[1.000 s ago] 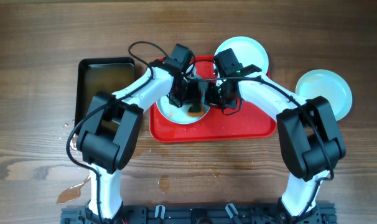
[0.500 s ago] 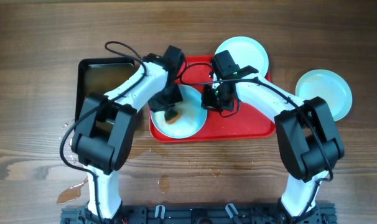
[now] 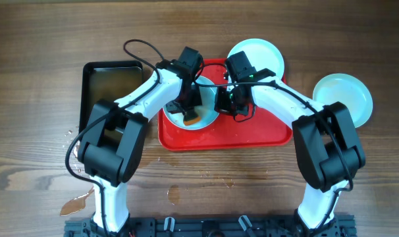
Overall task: Clean dirty plates on tray and stack at the side
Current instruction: 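Scrub the held plate with the sponge in the left gripper, then lift the scrubbed plate with the right gripper and move it right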
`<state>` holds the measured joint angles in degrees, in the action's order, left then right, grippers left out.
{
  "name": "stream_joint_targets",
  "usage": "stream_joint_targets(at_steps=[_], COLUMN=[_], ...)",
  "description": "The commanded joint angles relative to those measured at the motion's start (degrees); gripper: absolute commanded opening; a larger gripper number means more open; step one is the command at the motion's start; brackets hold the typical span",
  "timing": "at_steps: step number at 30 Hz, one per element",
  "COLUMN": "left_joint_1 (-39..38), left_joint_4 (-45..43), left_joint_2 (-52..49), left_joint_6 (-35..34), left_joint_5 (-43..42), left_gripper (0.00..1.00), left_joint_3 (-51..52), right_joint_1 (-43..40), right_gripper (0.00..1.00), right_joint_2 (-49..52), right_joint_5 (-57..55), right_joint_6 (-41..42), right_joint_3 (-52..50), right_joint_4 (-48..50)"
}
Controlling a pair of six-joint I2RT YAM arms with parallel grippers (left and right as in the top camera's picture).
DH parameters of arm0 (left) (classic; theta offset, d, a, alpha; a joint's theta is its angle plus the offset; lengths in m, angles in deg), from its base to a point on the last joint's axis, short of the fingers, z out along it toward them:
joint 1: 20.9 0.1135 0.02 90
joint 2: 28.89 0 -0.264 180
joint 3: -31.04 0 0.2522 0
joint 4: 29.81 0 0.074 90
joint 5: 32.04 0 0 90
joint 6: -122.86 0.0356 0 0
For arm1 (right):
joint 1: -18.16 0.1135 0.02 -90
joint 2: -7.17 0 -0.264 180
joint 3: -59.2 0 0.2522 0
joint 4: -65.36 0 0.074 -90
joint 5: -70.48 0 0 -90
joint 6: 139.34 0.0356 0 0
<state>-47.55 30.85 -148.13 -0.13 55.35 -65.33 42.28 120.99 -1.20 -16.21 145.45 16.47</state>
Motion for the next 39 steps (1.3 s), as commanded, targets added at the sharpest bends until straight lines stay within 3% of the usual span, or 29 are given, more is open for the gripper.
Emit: stream_joint_targets(at_steps=[1, 4, 6, 9, 11, 15, 21, 27, 29, 30, 31, 36, 39], left_joint_1=[1.1, 0.9, 0.2, -0.3, 0.3, 4.2, 13.5, 20.3, 21.7, 22.1, 22.2, 22.3, 22.3], left_joint_4=[4.1, 9.5, 11.4, 8.7, 2.0, 0.7, 9.9, 18.1, 20.8, 21.2, 21.4, 21.1, 21.4], left_joint_2=[-2.4, -0.7, 0.0, 0.0, 0.0, 0.1, 4.8, 11.2, 11.3, 11.3, 11.3, 11.2, 11.2], left_joint_6=[-15.8, -17.6, -12.5, 1.4, 10.7, 10.1, 11.8, 14.2, 15.4, 16.1, 16.2, 16.3, 16.3], left_joint_5=[22.6, 23.4, 17.6, -2.7, -19.9, -20.3, -20.3, -20.3, -20.1, -20.1, -19.8, -19.4, -16.8], left_gripper=[0.04, 0.04, 0.04, 0.04, 0.04, 0.04, 0.04, 0.04, 0.04, 0.04, 0.04, 0.04, 0.04], left_joint_3=[1.6, 1.6, 1.6, 1.6, 1.6, -1.1, -13.9, -15.0, -15.0, -14.9, -14.9, -14.9, -14.9], right_joint_1=[0.2, 0.2, 0.2, 0.2, 0.2, 0.2, 0.2, 0.2, 0.2, 0.2, 0.2, -0.3, -2.8], right_gripper=[0.04, 0.04, 0.04, 0.04, 0.04, 0.04, 0.06, 0.28, 0.25, 0.09, 0.04, 0.04, 0.04], right_joint_2=[1.1, 1.1, 1.1, 1.1, 1.1, 1.1, 1.1, 1.1, 1.2, 1.3, 1.6, 1.7, -3.7], right_joint_5=[-0.3, -0.2, -0.1, 0.0, 0.2, 0.2, 0.6, 0.8, 0.8, 0.8, 0.8, 5.3, 8.0], right_joint_6=[-0.2, -0.2, -0.2, -0.2, -0.2, -0.3, -0.4, -0.6, -1.0, -1.2, -1.3, -4.7, -6.6], right_joint_3=[0.5, 0.5, 0.5, 0.5, 0.5, 0.5, 0.5, 0.5, 0.5, 0.2, 0.1, 0.4, 0.4], right_joint_4=[-0.5, -0.5, -0.5, -0.5, -0.8, -0.9, 0.4, 5.7, 6.7, 7.4, 7.5, 7.7, 5.5])
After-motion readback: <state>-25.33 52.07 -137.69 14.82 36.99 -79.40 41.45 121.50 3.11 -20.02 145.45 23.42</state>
